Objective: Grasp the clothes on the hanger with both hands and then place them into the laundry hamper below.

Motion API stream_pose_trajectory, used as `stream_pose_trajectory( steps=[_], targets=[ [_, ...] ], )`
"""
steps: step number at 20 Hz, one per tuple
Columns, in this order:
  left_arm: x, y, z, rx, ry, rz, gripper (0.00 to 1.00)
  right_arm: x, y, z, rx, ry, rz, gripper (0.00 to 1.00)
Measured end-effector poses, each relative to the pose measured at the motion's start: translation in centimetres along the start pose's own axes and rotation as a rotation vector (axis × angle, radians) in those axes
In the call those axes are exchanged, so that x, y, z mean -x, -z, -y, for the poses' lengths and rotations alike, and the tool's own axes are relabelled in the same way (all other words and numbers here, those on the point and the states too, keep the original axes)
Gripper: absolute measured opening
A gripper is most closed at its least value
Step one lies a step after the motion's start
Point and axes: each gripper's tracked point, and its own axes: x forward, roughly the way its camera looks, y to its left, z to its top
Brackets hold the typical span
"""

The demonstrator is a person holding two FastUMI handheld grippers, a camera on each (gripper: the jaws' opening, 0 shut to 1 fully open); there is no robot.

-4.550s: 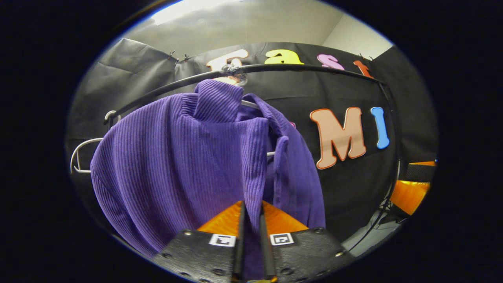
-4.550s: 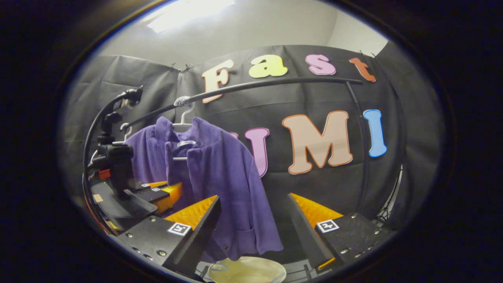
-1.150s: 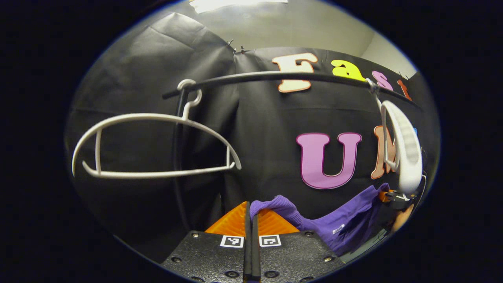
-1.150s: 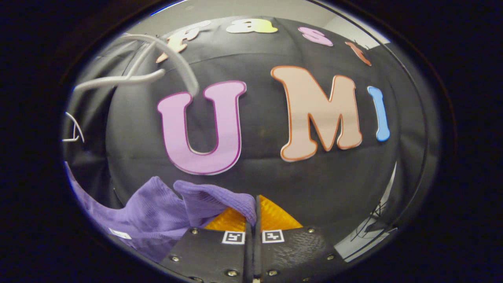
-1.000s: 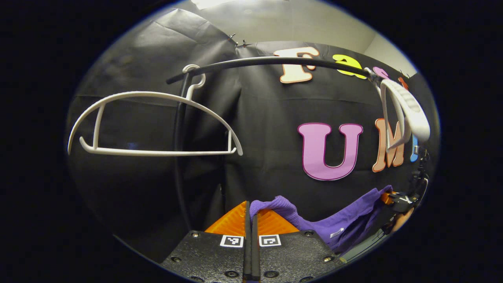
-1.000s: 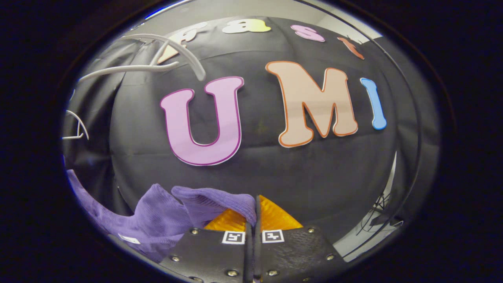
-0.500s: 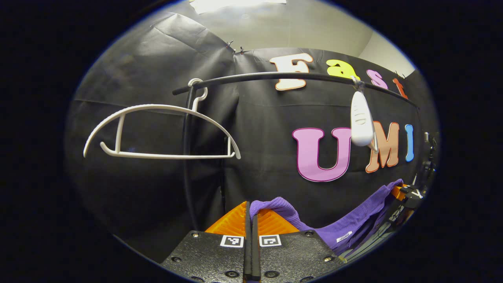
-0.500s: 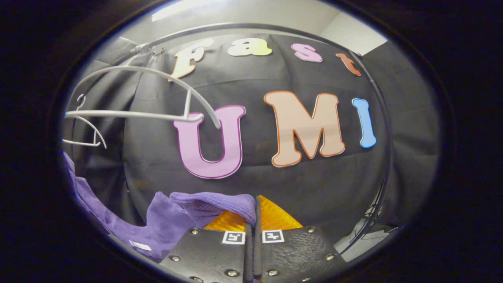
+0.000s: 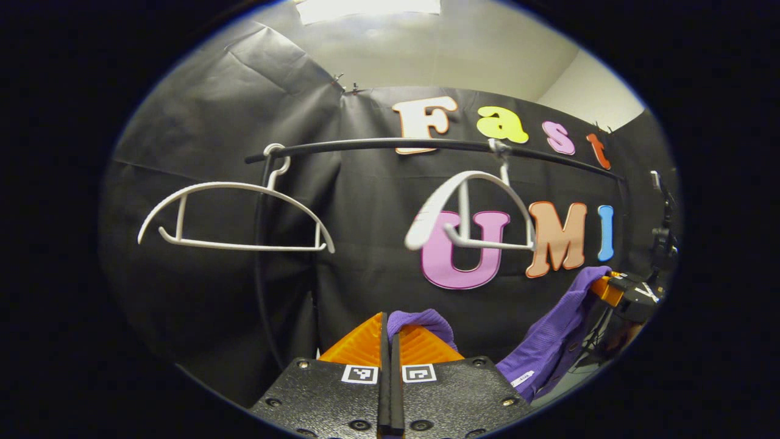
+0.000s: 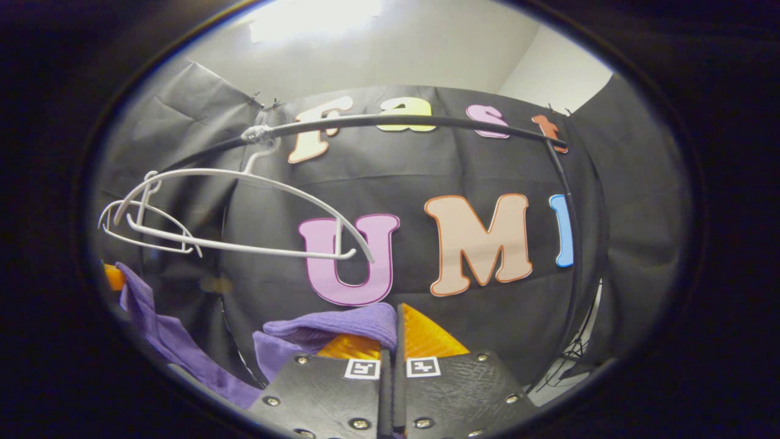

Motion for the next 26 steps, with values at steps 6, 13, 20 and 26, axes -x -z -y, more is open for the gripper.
stream_pose_trajectory(
  steps=[6,13,20,26],
  targets=[
    [0.5,-1.9,5.7,0.006,0.099,0.016,0.00,3.4,-2.4,-1.6,-0.009,-0.052,0.013,0.01],
    [1.1,-6.7,11.2,0.025,0.185,0.100,0.00,5.8,-6.7,-2.1,-0.060,-0.088,0.049,0.02],
    [0.6,-7.4,14.0,0.034,0.232,0.118,0.00,7.7,-9.4,-1.4,-0.085,-0.076,0.074,0.01],
    [-1.0,-3.0,15.5,0.013,0.257,0.054,0.01,6.6,-4.7,-1.5,-0.090,-0.074,-0.004,0.02]
  ],
)
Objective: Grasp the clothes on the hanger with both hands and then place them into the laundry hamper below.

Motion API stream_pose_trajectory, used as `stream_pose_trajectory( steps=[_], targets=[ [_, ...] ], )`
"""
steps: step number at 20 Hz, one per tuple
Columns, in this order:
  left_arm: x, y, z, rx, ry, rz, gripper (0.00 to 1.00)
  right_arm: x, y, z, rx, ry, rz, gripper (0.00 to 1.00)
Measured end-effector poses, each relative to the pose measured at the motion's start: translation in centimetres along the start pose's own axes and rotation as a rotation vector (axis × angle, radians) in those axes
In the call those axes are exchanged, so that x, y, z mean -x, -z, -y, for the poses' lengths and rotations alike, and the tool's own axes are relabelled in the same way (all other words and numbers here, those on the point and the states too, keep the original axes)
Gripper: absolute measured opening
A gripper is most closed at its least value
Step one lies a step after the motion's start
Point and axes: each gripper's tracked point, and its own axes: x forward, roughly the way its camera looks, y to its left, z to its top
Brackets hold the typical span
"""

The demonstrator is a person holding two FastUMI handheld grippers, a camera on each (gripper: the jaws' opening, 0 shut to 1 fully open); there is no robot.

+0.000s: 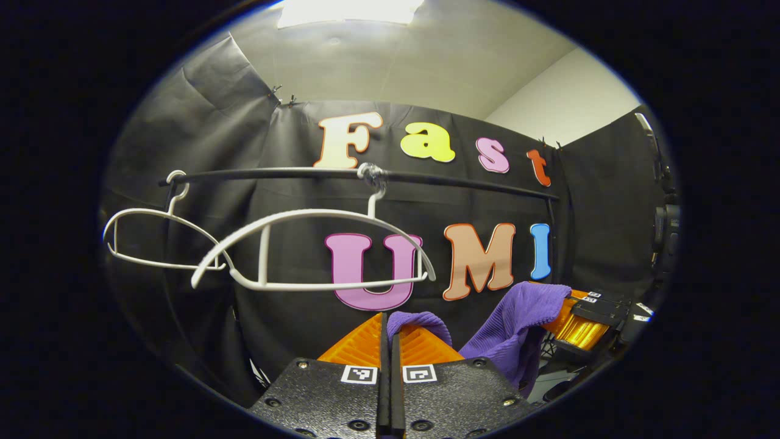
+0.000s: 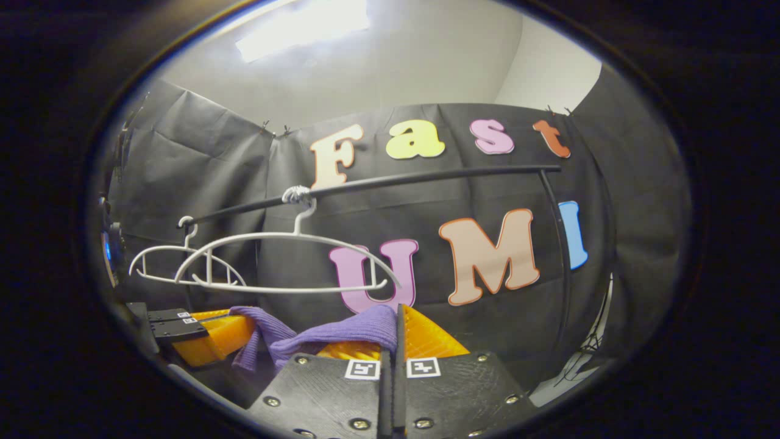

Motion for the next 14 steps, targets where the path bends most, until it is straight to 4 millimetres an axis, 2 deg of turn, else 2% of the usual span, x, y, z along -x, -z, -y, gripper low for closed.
stream_pose_trajectory(
  steps=[4,7,10,14],
  targets=[
    [-1.3,4.1,0.2,0.011,0.014,-0.031,0.01,-1.0,4.9,0.3,-0.029,-0.017,-0.089,0.01],
    [-2.2,7.9,0.0,-0.002,0.002,-0.044,0.01,-1.7,9.4,1.0,-0.048,-0.012,-0.160,0.02],
    [-2.2,11.8,-0.1,0.011,0.011,-0.062,0.01,-1.9,14.3,1.5,-0.094,-0.008,-0.229,0.01],
    [-2.3,16.5,-2.2,0.006,-0.012,-0.077,0.01,-1.5,21.7,1.9,-0.175,0.005,-0.348,0.02]
  ],
)
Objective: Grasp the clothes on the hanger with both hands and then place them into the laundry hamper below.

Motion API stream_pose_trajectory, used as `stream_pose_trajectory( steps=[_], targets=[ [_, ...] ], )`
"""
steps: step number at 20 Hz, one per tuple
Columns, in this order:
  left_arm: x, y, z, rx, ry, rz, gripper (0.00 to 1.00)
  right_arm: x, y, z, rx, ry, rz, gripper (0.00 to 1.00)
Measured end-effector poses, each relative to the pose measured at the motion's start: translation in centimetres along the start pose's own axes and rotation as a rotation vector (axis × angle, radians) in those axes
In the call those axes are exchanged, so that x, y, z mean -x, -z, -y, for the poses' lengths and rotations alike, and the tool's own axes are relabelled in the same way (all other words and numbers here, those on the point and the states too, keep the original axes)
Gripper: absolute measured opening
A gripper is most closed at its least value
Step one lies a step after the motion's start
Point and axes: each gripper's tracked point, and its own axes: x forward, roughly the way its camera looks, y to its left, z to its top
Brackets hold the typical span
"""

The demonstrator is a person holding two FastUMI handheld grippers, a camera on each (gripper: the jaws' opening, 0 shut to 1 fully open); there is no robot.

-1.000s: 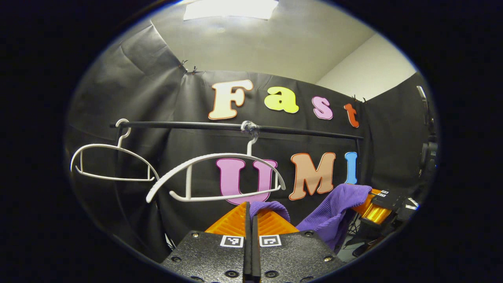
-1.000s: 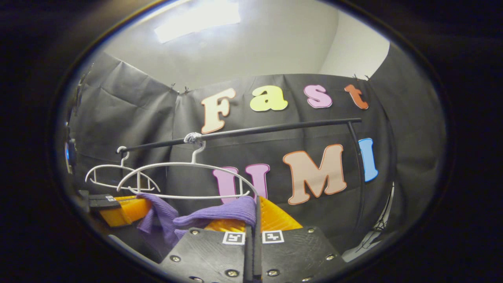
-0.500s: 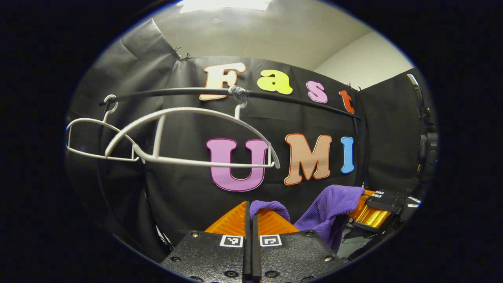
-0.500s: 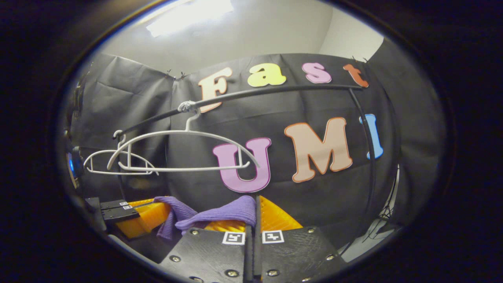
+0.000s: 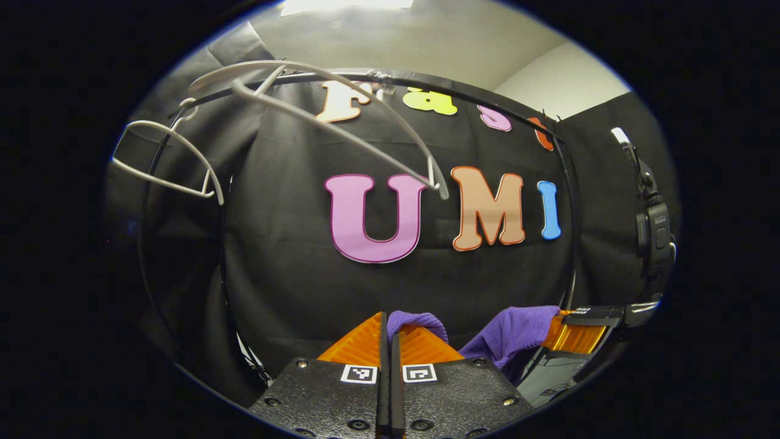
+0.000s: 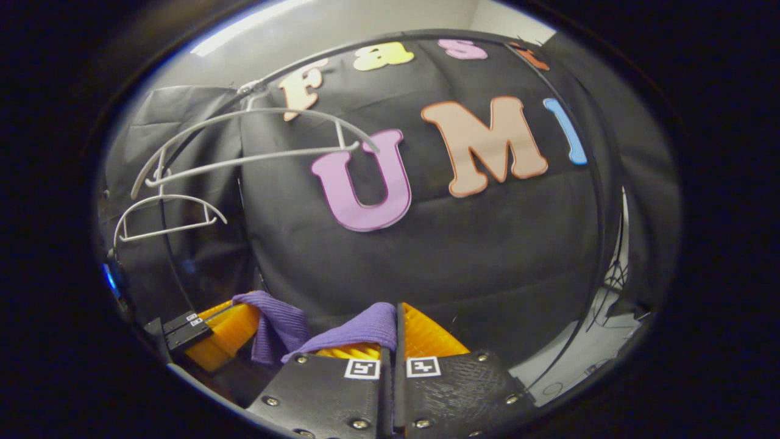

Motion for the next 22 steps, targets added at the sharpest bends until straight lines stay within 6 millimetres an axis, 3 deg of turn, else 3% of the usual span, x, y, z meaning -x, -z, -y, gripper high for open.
stream_pose_trajectory(
  steps=[5,8,11,15,18,19,21,22],
  targets=[
    [-1.4,7.4,-0.4,-0.006,0.008,-0.073,0.01,-1.5,8.3,3.5,-0.044,0.080,-0.102,0.05],
    [-1.6,11.3,-0.3,-0.006,0.011,-0.084,0.01,-2.1,12.5,4.8,-0.017,0.122,-0.121,0.02],
    [-1.8,16.4,0.1,0.010,0.017,-0.167,0.01,-2.8,17.5,6.4,0.047,0.164,-0.197,0.02],
    [-1.9,22.8,0.0,0.029,0.005,-0.298,0.02,-3.2,23.2,9.0,0.091,0.217,-0.306,0.02],
    [-2.0,27.4,0.1,0.060,0.003,-0.408,0.03,-3.1,26.5,9.8,0.087,0.230,-0.404,0.00],
    [-1.9,29.4,0.3,0.057,0.015,-0.483,0.06,-3.1,27.8,10.1,0.081,0.231,-0.441,0.05],
    [0.2,33.6,0.1,0.040,0.045,-0.676,0.07,-3.0,29.3,11.3,0.081,0.261,-0.505,0.06],
    [1.4,35.8,0.3,0.059,0.060,-0.765,0.18,-2.8,29.7,11.9,0.092,0.278,-0.517,0.22]
  ],
)
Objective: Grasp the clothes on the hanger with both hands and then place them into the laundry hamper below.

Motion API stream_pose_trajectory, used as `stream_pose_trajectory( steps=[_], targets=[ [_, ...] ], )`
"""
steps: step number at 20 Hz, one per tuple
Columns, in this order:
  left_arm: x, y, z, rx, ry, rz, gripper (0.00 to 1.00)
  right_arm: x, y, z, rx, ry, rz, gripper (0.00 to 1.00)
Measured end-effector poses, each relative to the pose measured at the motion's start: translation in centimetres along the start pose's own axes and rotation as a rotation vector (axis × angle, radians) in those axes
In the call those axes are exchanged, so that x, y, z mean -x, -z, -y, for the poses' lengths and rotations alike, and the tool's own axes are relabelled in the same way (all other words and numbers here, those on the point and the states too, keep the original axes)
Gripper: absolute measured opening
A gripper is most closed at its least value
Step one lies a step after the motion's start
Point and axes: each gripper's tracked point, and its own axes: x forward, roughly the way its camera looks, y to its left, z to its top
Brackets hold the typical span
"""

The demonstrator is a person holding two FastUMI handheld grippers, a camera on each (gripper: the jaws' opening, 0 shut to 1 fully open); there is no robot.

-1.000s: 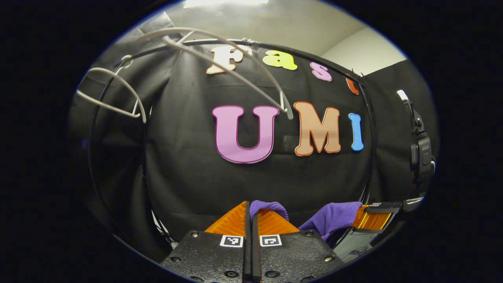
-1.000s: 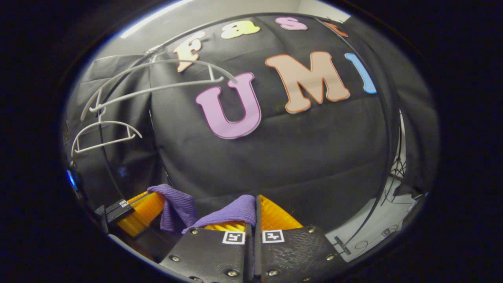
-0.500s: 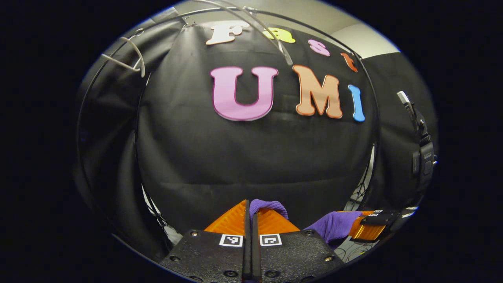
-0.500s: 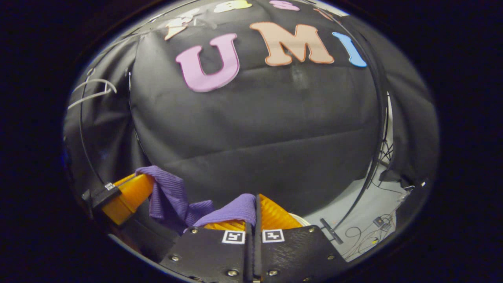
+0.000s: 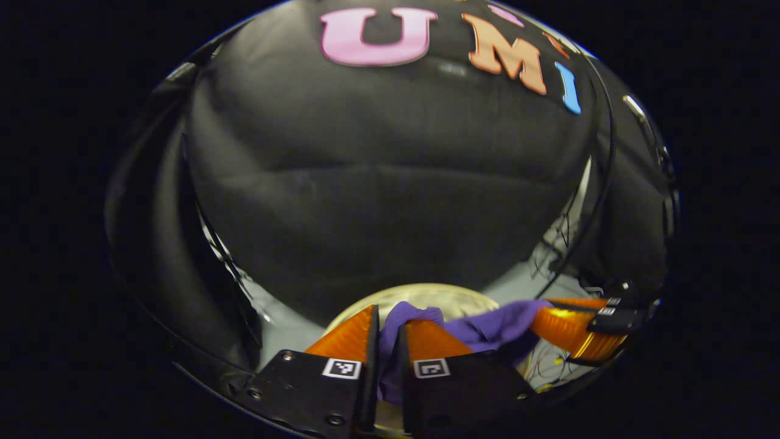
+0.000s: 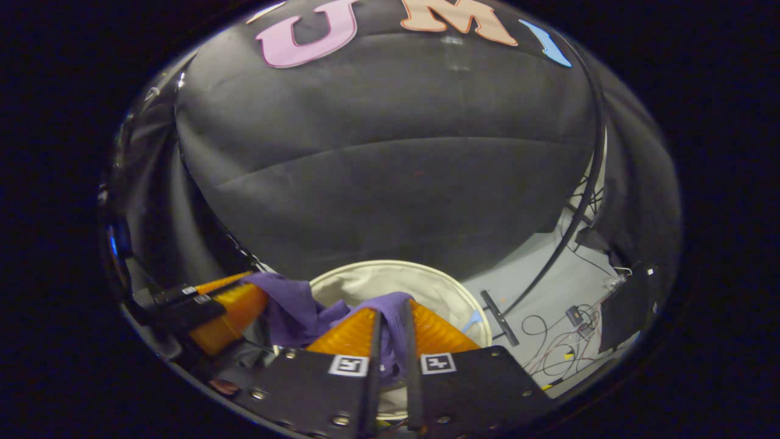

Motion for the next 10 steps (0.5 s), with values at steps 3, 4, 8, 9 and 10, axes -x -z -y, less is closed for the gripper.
stream_pose_trajectory(
  steps=[3,4,8,9,10],
  targets=[
    [-1.1,0.6,-0.9,0.018,-0.040,-0.041,0.60,1.0,-1.9,0.4,0.016,0.029,0.028,0.81],
    [-0.6,-0.4,-1.6,0.018,-0.062,-0.021,0.75,0.8,-2.2,0.4,0.023,0.035,0.038,1.00],
    [1.1,-2.8,-2.4,0.031,-0.077,0.037,0.99,2.7,-4.5,-0.2,0.020,0.021,0.093,0.94],
    [1.8,-3.8,-2.9,0.036,-0.090,0.057,1.00,3.2,-5.1,-0.5,0.016,0.013,0.108,1.00],
    [2.4,-4.8,-2.9,0.029,-0.089,0.077,1.00,3.9,-5.9,-0.6,0.014,0.010,0.124,0.99]
  ],
)
